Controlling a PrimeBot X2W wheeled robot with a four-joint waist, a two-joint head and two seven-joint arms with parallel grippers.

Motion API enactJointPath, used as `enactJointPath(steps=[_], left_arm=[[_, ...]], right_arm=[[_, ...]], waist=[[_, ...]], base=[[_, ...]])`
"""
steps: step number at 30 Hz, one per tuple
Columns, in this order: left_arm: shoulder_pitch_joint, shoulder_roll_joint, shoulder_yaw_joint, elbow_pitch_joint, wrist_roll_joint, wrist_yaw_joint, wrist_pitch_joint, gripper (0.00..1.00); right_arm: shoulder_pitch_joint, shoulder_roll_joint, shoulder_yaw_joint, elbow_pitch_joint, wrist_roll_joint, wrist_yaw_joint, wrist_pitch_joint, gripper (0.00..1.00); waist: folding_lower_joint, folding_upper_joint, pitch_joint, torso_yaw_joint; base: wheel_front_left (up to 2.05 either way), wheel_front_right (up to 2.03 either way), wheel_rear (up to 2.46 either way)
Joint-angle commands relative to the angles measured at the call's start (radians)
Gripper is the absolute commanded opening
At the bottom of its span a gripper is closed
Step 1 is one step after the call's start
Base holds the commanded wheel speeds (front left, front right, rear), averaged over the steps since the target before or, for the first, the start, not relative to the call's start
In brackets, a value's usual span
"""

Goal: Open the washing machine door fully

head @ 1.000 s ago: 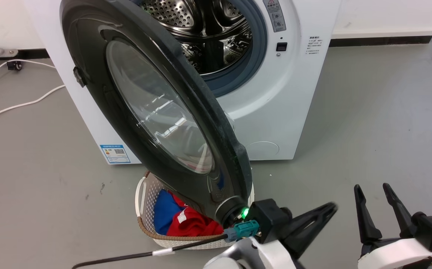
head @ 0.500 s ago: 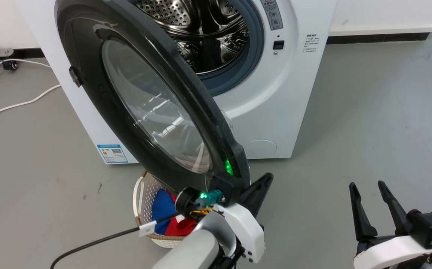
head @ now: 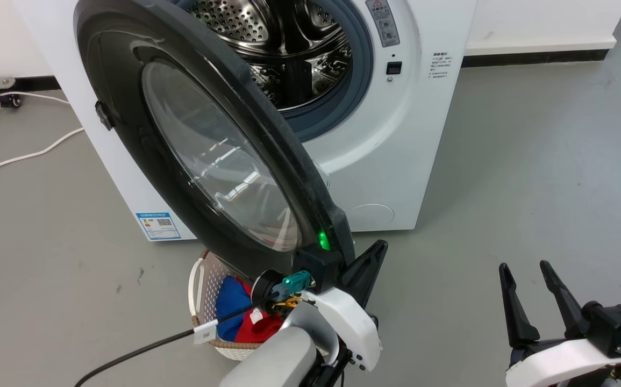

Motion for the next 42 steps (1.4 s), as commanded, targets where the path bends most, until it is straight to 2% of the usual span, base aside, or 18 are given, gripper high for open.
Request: enactJointPath(steps=[1,12,20,32,42], left_arm=[[0.017,0.04,0.021,0.002,0.003,0.02,-0.01,0.0],[0.133,0.142,0.001,-0.152,0.027,0.076,0.006,0.0],[0.22,0.212,0.024,-0.3,0.03,0.151,0.015,0.0],[0.31,0.273,0.045,-0.51,0.063,0.258,0.011,0.0],[0.379,0.326,0.12,-0.598,0.036,0.332,0.001,0.0]], right_arm=[[-0.003,0.006,-0.002,-0.004,0.002,0.0,0.002,1.0],[0.001,0.011,-0.01,-0.011,-0.002,0.0,0.005,1.0],[0.008,0.012,-0.014,-0.015,-0.006,0.0,0.009,1.0],[0.021,0.008,-0.031,-0.031,-0.01,0.0,0.016,1.0],[0.026,0.011,-0.043,-0.044,-0.015,0.0,0.02,1.0]], waist=[[0.0,0.0,0.001,0.003],[0.0,0.0,0.005,0.046],[0.0,0.0,-0.001,0.095],[0.0,0.0,-0.005,0.241],[0.0,0.0,-0.008,0.375]], base=[[0.0,0.0,0.0],[0.0,0.0,0.0],[0.0,0.0,0.0],[0.0,0.0,0.0],[0.0,0.0,0.0]])
